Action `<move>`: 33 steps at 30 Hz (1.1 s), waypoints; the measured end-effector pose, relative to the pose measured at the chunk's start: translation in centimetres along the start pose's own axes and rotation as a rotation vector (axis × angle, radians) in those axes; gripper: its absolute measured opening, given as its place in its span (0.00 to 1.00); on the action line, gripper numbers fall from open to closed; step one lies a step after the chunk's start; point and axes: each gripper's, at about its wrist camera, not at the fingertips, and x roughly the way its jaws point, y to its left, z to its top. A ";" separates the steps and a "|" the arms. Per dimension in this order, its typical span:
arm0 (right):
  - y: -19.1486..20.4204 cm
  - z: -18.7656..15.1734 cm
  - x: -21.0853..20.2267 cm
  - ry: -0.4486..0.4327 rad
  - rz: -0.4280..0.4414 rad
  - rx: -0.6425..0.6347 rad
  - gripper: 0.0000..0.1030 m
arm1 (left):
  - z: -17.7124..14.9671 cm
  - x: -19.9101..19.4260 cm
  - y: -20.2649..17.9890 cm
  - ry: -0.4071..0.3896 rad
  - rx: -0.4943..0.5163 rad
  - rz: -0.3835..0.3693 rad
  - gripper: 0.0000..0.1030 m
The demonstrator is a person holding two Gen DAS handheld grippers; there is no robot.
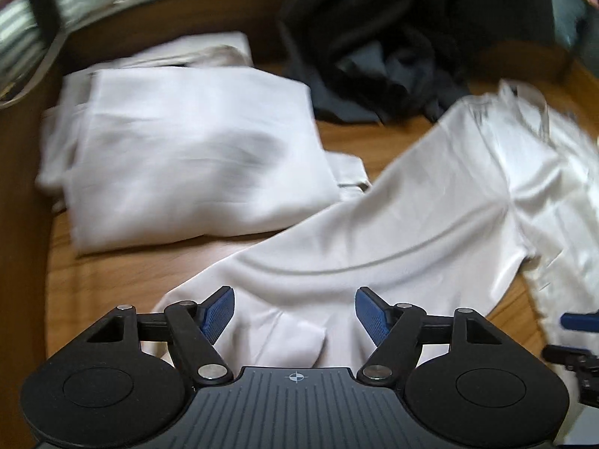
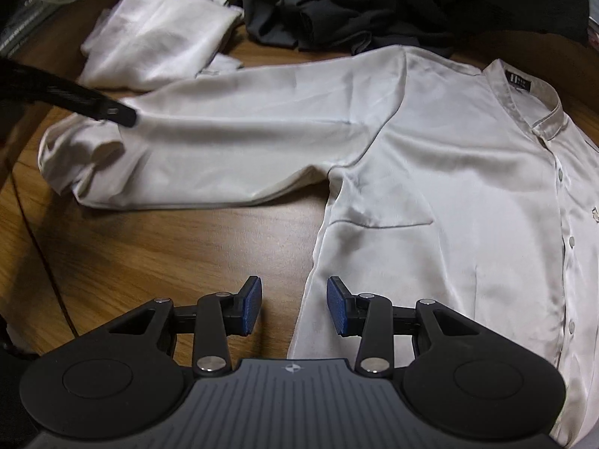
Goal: Fold clothes
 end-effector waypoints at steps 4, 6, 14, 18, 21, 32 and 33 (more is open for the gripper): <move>0.2 -0.3 0.6 0.024 -0.029 -0.029 0.17 | 0.5 2.2 -1.3 -0.001 0.101 0.014 0.70; 0.1 -0.3 0.7 0.031 -0.034 -0.027 0.03 | 0.6 2.6 -1.4 -0.006 0.114 0.008 0.53; 1.5 -0.3 -0.4 0.034 0.045 -0.093 0.01 | 0.6 2.6 -0.6 0.005 0.086 0.091 0.02; 2.0 -0.8 -0.3 0.060 0.085 -0.139 0.04 | 0.5 2.2 1.1 0.023 0.031 0.120 0.08; 0.8 -0.5 -2.3 0.012 0.101 -0.134 0.13 | 0.6 1.0 1.8 0.016 0.002 0.096 0.19; -12.5 0.5 -6.9 -0.143 -0.026 0.091 0.17 | 7.6 -3.3 -4.9 -0.042 0.032 -0.011 0.42; -13.5 0.4 -6.7 -0.147 -0.036 0.103 0.17 | 8.5 -3.1 -6.1 -0.043 0.044 -0.021 0.42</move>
